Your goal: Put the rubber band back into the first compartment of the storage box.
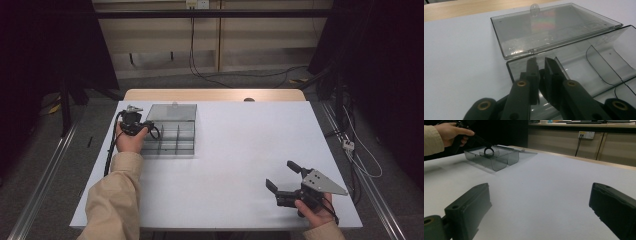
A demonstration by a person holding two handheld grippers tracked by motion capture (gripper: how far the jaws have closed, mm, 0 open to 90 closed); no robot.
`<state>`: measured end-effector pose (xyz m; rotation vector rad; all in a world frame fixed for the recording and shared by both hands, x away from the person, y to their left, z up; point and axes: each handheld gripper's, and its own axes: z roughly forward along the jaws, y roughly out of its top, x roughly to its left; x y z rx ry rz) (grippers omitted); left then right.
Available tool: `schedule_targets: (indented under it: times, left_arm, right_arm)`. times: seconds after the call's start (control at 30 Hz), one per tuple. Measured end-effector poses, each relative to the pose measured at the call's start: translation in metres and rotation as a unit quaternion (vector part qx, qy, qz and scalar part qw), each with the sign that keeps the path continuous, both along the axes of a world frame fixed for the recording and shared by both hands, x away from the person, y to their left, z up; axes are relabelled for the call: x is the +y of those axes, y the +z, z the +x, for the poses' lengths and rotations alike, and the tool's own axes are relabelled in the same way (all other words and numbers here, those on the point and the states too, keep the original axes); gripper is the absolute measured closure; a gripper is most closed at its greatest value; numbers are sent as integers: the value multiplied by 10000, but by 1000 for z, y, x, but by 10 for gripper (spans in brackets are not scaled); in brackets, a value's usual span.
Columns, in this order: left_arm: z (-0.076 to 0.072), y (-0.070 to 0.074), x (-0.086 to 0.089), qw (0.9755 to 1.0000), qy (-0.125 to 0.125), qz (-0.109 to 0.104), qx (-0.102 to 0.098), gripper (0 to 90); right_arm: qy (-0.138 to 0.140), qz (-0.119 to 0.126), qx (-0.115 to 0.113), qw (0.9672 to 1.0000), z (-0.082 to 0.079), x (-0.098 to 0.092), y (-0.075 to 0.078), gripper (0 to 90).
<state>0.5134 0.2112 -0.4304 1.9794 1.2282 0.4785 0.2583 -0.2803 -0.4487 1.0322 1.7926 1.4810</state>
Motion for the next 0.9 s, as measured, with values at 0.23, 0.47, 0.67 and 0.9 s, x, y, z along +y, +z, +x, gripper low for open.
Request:
schedule_targets:
  times: [0.23, 0.47, 0.67, 0.9]
  left_arm:
    - [1, -1, -1, 10000, 0, -20, 3, 827]
    - [1, -2, -1, 10000, 2, -8, 8, 827]
    - [2, -2, -1, 10000, 12, -26, 14, 826]
    - [3, -5, -1, 10000, 18, -8, 35, 816]
  right_arm:
    - [2, 2, 6, 10000, 0, 0, 0, 33]
    - [4, 7, 5, 10000, 0, 0, 0, 33]
    - [11, 3, 1, 10000, 0, 0, 0, 33]
    - [17, 10, 3, 10000, 0, 0, 0, 33]
